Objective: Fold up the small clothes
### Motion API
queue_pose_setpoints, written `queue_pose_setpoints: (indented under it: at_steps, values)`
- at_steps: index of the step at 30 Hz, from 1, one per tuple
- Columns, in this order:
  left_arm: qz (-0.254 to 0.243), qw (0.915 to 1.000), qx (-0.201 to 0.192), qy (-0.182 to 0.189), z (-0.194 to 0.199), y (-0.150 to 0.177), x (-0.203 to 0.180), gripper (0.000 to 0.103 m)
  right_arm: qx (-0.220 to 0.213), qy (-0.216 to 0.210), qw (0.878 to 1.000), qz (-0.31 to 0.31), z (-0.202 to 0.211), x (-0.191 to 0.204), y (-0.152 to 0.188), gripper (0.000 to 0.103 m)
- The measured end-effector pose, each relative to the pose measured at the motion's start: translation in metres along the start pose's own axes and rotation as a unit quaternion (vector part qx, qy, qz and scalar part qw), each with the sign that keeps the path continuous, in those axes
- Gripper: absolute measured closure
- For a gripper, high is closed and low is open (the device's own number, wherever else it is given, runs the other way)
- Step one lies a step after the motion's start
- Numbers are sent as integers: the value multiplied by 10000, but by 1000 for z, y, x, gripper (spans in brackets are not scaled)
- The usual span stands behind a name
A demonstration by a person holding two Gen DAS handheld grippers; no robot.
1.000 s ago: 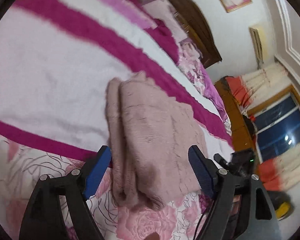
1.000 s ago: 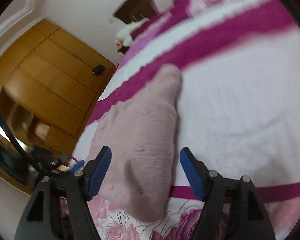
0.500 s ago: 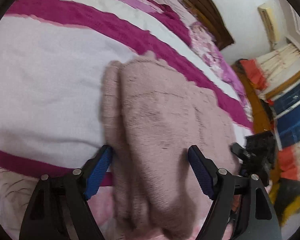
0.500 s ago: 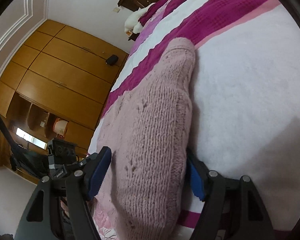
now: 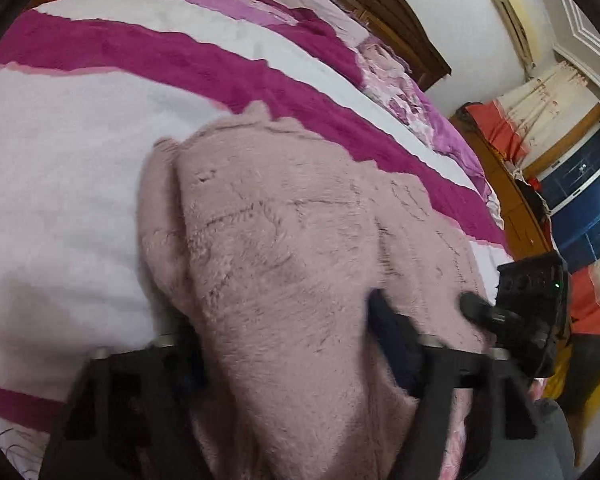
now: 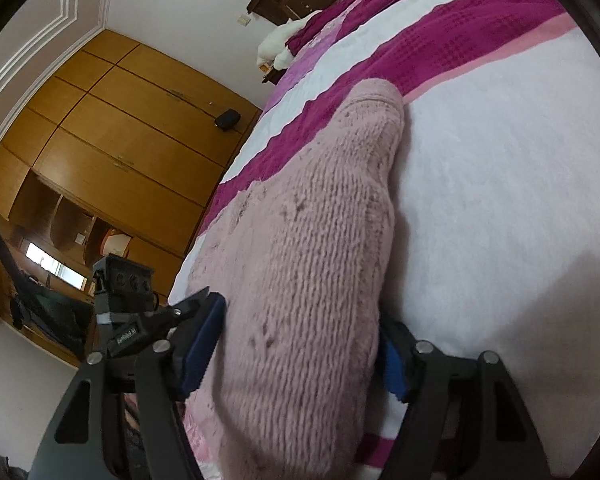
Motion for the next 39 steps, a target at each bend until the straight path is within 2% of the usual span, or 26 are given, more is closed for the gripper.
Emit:
queue_pose_setpoints:
  at_steps: [1,3,7,12,15,18,20,24,26,27,29,32,33,36,39]
  values:
    - [57,9999,-44,123,4,-2,-3,88,-20,10,10000,-4,0,1,-1,54]
    - [66,9997,-125,187,13,-3,-10,91,-84,8,10000,53,5,8,-3,58]
    - [-228,9989,-257,312,37,5,-48,92,-288,-188,9993,139,36,38,-4,60]
    - [-517,9966,-310,561,67,27,-108,92,-271,-53,9990,357,96,73,6,60]
    - [-533,9950,-224,808,80,45,-137,92,-262,135,9987,426,142,85,22,60]
    - [-469,9930,74,1077,88,72,-158,92,-167,225,9993,252,180,88,48,59]
    - [-647,9919,108,1087,93,93,-168,91,-153,267,9993,195,198,83,70,58]
    - [-813,9927,379,809,72,138,-162,88,-142,497,9987,6,202,44,119,56]
    - [-750,9937,663,500,51,160,-146,87,-43,847,9962,-214,197,12,138,47]
    - [-709,9940,746,366,45,168,-138,81,-57,851,9958,-335,198,3,145,47]
    - [-432,9952,682,550,58,175,-131,75,-528,369,9964,-548,218,4,151,46]
    - [-336,9965,447,620,90,184,-123,61,-932,312,9942,-441,253,9,166,42]
    - [-255,9966,444,646,98,191,-120,56,-993,241,9932,-552,263,8,176,41]
    - [-108,9956,587,726,103,212,-115,52,-1065,-30,9899,-933,271,4,194,41]
    - [-222,9964,517,641,99,229,-117,51,-931,46,9930,-730,262,11,205,41]
Point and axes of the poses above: each gripper's, at about its wrist camera, not at the fingertips, and z roughly against the way its jaws point, x to its left, y to its underside, the point moved 10 cm from there along -z, roughly the way its jaws point, and after that the axes turned 6 degrees about -y, right-handed, at the moved point
